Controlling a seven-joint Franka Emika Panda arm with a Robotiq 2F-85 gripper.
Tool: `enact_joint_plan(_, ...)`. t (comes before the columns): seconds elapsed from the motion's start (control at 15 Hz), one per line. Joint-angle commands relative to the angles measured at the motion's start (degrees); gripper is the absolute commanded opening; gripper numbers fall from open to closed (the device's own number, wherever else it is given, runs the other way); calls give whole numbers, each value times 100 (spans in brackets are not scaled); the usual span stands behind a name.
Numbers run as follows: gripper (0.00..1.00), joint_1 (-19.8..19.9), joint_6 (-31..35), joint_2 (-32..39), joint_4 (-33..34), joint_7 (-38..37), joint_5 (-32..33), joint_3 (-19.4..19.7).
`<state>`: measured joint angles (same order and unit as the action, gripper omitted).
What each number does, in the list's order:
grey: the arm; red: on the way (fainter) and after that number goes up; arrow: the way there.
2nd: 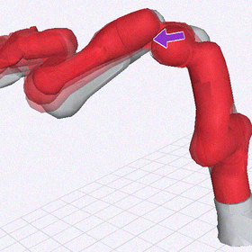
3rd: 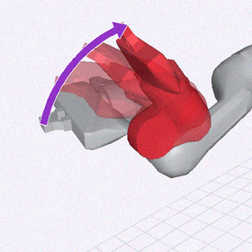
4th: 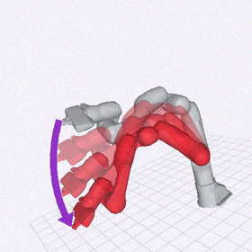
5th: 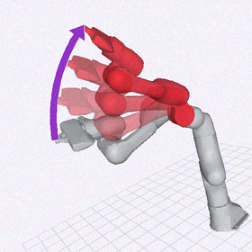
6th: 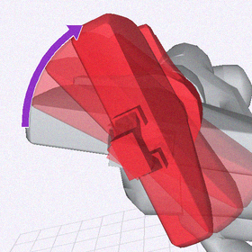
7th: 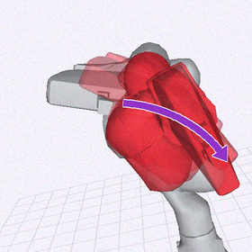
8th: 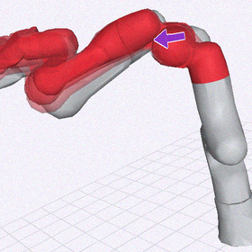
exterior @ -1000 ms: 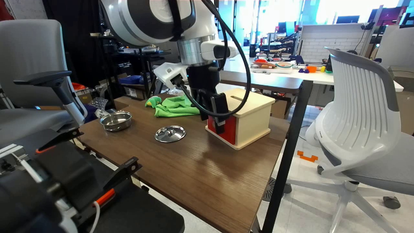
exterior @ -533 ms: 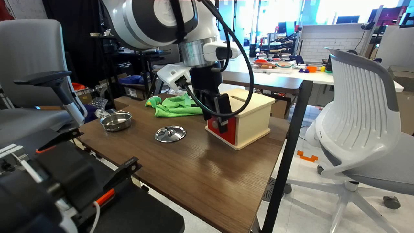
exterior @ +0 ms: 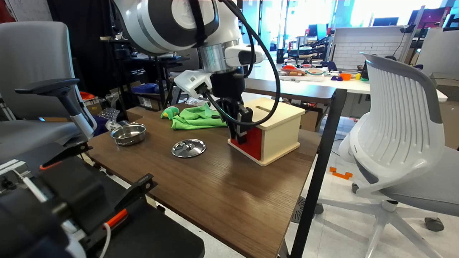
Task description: Open the drawer
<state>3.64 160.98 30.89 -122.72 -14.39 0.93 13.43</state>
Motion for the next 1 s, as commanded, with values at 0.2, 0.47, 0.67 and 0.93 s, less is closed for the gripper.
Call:
enact_joint_plan(0.2,7,-78,-30,96,71,43,69,64)
enact_joint_plan(0.47,7,71,-200,-93,-80,320,-41,-165)
enact_joint_plan(0.67,7,182,-278,-240,-222,505,-133,-327)
enact_joint_plan(0.93,7,282,-397,-399,-431,644,-199,-472)
